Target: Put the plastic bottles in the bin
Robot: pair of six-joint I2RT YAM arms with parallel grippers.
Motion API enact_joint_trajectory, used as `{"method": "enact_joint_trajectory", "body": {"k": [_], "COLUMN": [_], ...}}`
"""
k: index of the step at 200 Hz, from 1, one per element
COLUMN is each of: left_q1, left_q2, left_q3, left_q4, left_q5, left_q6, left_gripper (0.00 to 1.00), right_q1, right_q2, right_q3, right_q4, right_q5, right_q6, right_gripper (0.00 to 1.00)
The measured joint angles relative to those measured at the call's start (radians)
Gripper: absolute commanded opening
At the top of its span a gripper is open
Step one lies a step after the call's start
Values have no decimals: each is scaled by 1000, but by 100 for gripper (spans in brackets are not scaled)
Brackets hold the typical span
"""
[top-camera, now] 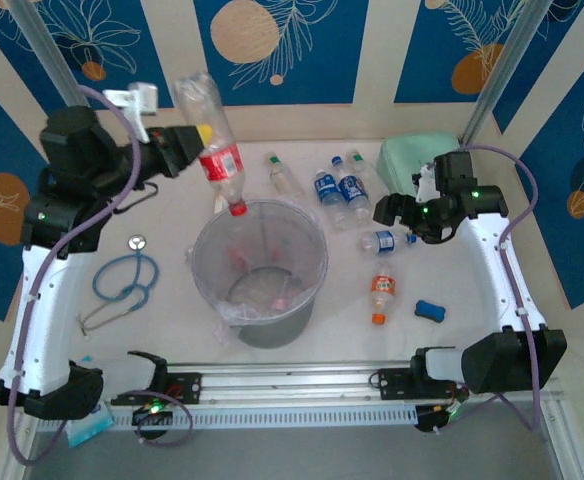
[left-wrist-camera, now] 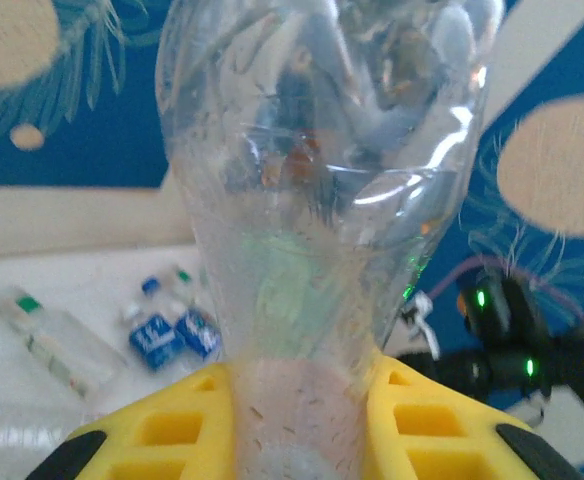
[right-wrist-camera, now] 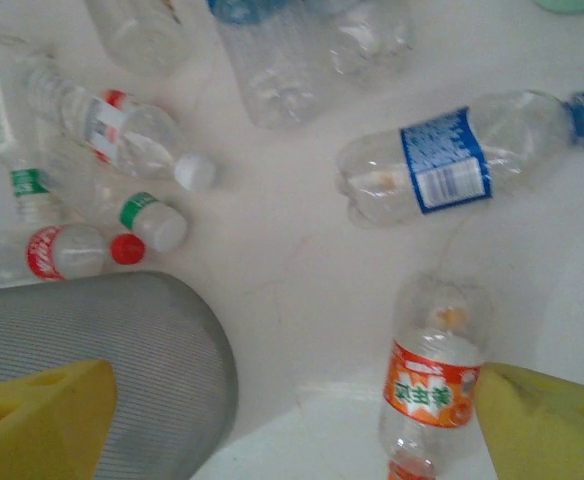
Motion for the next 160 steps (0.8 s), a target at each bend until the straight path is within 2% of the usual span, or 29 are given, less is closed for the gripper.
{"method": "enact_joint_trajectory", "body": {"k": [40, 77, 121, 160], "left_q1": [-259, -423, -542, -574], "left_q2": [-3, 10, 93, 123], "left_q3": [-71, -119, -168, -277], "left_q4": [-142, -268, -370, -383], "left_q5": [-156, -343, -525, -596], "left_q6": [121, 195, 214, 213], "left_gripper": [0, 0, 0, 0], "right_q1": [-2, -23, -36, -35], "right_q2": [8, -2, -3, 5], "right_q3": [0, -29, -51, -77], "right_q4": [-28, -22, -15, 4], "right_q5": [47, 55, 68, 120], "right_q6": [-23, -36, -43, -33], "right_gripper": [94, 95, 97, 99]}}
